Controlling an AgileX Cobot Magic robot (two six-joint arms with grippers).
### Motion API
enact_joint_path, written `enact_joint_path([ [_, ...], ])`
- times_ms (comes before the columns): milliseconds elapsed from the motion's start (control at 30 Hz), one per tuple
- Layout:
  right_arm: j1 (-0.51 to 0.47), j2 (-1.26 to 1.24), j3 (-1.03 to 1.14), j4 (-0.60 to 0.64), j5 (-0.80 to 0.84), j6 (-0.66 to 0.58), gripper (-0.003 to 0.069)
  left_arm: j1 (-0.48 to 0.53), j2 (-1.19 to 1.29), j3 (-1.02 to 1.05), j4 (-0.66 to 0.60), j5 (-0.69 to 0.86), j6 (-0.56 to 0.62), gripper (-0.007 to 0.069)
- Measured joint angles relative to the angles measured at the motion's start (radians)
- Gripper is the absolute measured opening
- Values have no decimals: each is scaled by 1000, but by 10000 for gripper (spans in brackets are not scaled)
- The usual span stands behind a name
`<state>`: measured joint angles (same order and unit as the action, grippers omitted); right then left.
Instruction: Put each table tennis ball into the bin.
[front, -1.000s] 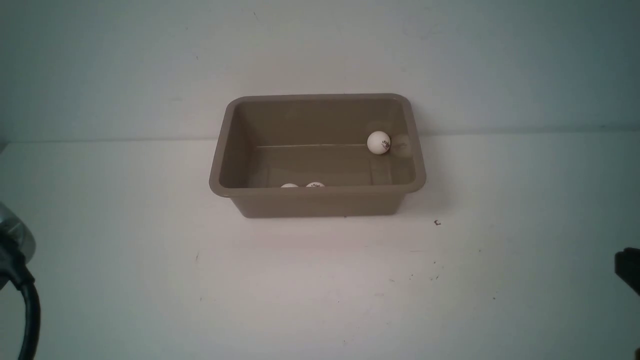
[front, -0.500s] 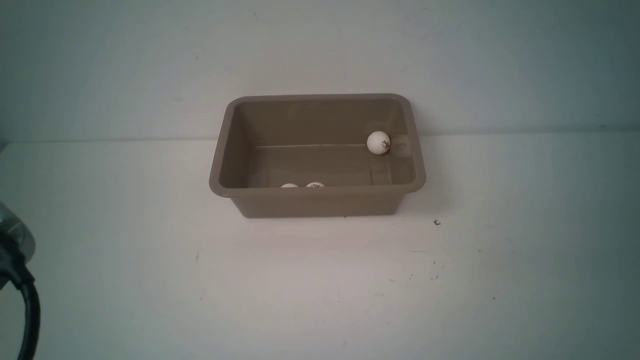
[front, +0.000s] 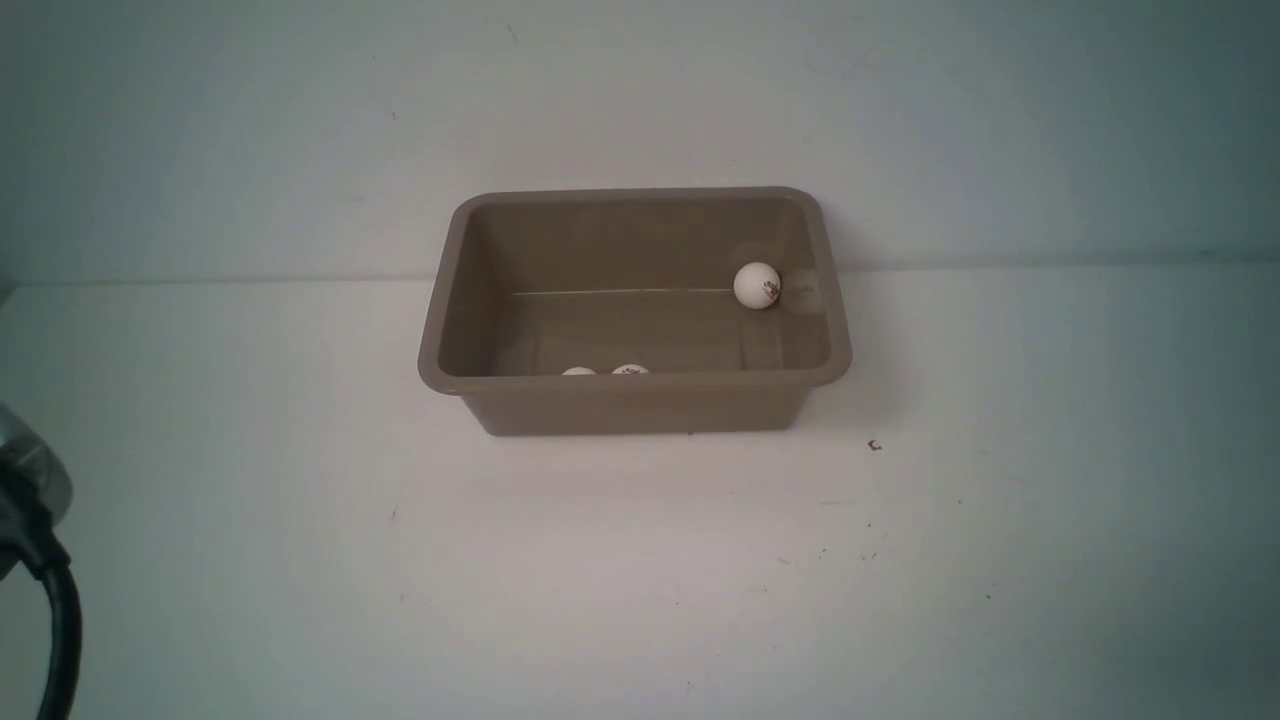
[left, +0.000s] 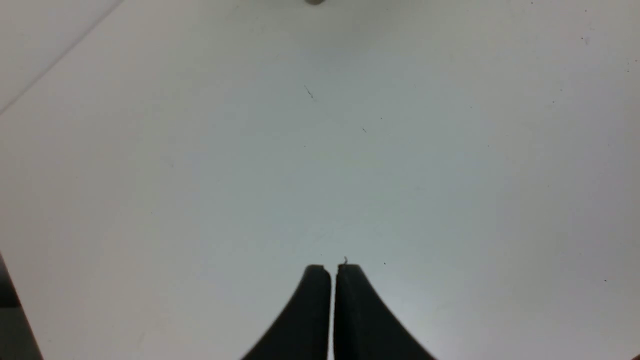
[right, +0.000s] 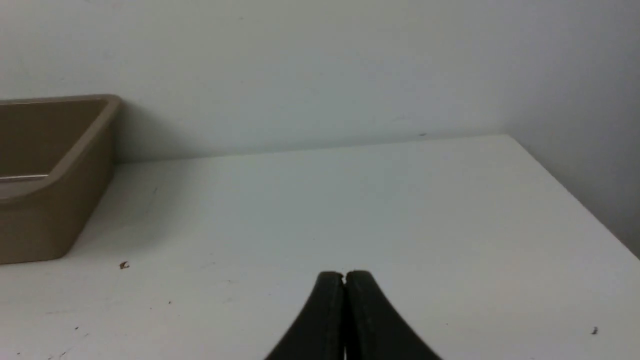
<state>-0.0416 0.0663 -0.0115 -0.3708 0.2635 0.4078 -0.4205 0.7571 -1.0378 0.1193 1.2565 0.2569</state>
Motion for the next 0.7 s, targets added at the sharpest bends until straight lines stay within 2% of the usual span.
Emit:
enact_joint_path([
  [100, -9, -35, 39, -4, -77, 5, -18, 0, 0, 0, 0, 0, 0, -4],
  [233, -13, -68, 40, -18, -81, 8, -18, 0, 0, 0, 0, 1, 0, -4],
  [533, -14, -78, 40, -10, 48, 17, -18, 0, 0, 0, 0, 1, 0, -4],
  [700, -14, -78, 38, 63, 103, 18, -18, 0, 0, 0, 0, 1, 0, -4],
])
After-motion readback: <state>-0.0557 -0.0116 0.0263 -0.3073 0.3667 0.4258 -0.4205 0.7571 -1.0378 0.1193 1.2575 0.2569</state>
